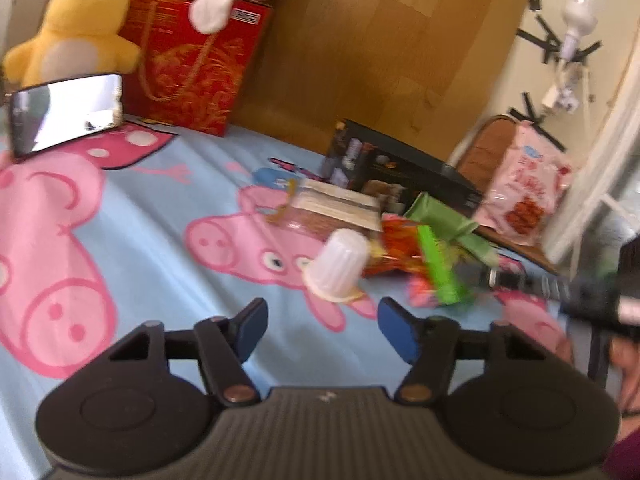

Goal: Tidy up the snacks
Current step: 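Grasp the green biscuit pack with the left tool, then carry the green pack into the black tin box and open the left tool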

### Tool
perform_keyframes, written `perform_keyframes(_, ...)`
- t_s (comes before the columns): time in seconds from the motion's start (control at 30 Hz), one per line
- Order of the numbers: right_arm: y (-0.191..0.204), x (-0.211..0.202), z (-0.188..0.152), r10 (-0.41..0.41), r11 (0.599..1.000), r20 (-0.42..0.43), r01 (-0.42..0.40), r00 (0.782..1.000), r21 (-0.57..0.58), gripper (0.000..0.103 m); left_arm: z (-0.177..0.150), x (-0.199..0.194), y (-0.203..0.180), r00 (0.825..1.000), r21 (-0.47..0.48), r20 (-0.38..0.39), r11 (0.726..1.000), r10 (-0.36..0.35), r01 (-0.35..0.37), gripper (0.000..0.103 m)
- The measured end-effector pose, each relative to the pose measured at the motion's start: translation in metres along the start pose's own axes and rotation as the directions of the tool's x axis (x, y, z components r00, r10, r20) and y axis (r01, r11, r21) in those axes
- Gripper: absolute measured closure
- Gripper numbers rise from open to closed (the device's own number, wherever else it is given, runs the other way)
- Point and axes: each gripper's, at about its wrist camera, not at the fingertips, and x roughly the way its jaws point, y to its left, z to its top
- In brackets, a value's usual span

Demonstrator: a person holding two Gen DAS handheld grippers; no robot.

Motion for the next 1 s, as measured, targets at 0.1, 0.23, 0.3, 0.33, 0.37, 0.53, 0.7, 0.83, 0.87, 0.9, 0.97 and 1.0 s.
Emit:
perform_keyframes(0.1, 0.013, -0.026, -0.026, 0.125, 0.992, -0.067, -0.126, 0.99, -0.013, 0.059, 0.002, 0.002, -0.005, 0.997, 0.016, -0.018, 0.997, -0.075, 0.076, 0.042)
perform_keyframes(0.23, 0.024, -0.064, -0.058, 0.087, 0.992, -0.021, -0.089, 0.996, -0.086, 0.058, 0.005, 0.013, -0.022, 0.982, 0.033, -0.075, 0.983, -0.176, 0.179, 0.044)
perform_keyframes(0.3, 0.026, -0.067, -0.065, 0.046, 0.987, -0.047, -0.053, 0.998, -0.149, 0.057, 0.006, 0.018, -0.033, 0.977, 0.058, -0.099, 0.98, -0.186, 0.193, 0.044)
perform_keyframes(0.33, 0.026, -0.067, -0.068, 0.036, 0.983, -0.059, -0.045, 0.998, -0.177, 0.057, 0.006, 0.021, -0.039, 0.976, 0.072, -0.11, 0.978, -0.189, 0.198, 0.044)
perform_keyframes(0.37, 0.026, -0.065, -0.069, 0.038, 0.979, -0.074, -0.052, 0.997, -0.197, 0.056, 0.006, 0.023, -0.043, 0.974, 0.08, -0.119, 0.976, -0.192, 0.203, 0.044)
perform_keyframes(0.53, 0.023, -0.057, -0.064, 0.034, 0.956, -0.09, -0.058, 0.995, -0.286, 0.048, 0.007, 0.035, -0.057, 0.965, 0.094, -0.171, 0.972, -0.199, 0.217, 0.044)
perform_keyframes(0.7, 0.023, -0.042, -0.063, 0.026, 0.93, -0.123, -0.069, 0.992, -0.361, 0.047, 0.005, 0.05, -0.065, 0.958, 0.097, -0.219, 0.973, -0.185, 0.21, 0.047)
perform_keyframes(0.83, 0.023, -0.035, -0.061, 0.037, 0.917, -0.116, -0.079, 0.993, -0.39, 0.049, -0.002, 0.064, -0.063, 0.946, 0.072, -0.264, 0.974, -0.19, 0.216, 0.074)
perform_keyframes(0.87, 0.023, -0.034, -0.061, 0.048, 0.919, -0.117, -0.09, 0.992, -0.383, 0.056, -0.002, 0.063, -0.062, 0.946, 0.054, -0.255, 0.974, -0.201, 0.221, 0.076)
perform_keyframes(0.9, 0.023, -0.032, -0.061, 0.055, 0.919, -0.115, -0.095, 0.992, -0.382, 0.06, -0.001, 0.06, -0.062, 0.946, 0.055, -0.256, 0.974, -0.2, 0.221, 0.076)
perform_keyframes(0.97, 0.028, -0.035, -0.063, 0.045, 0.916, -0.103, -0.082, 0.994, -0.393, 0.066, 0.002, 0.048, -0.067, 0.951, 0.083, -0.237, 0.971, -0.2, 0.225, 0.076)
perform_keyframes(1.0, 0.029, -0.038, -0.063, 0.046, 0.92, -0.098, -0.081, 0.994, -0.384, 0.069, 0.005, 0.04, -0.071, 0.952, 0.105, -0.224, 0.966, -0.208, 0.236, 0.076)
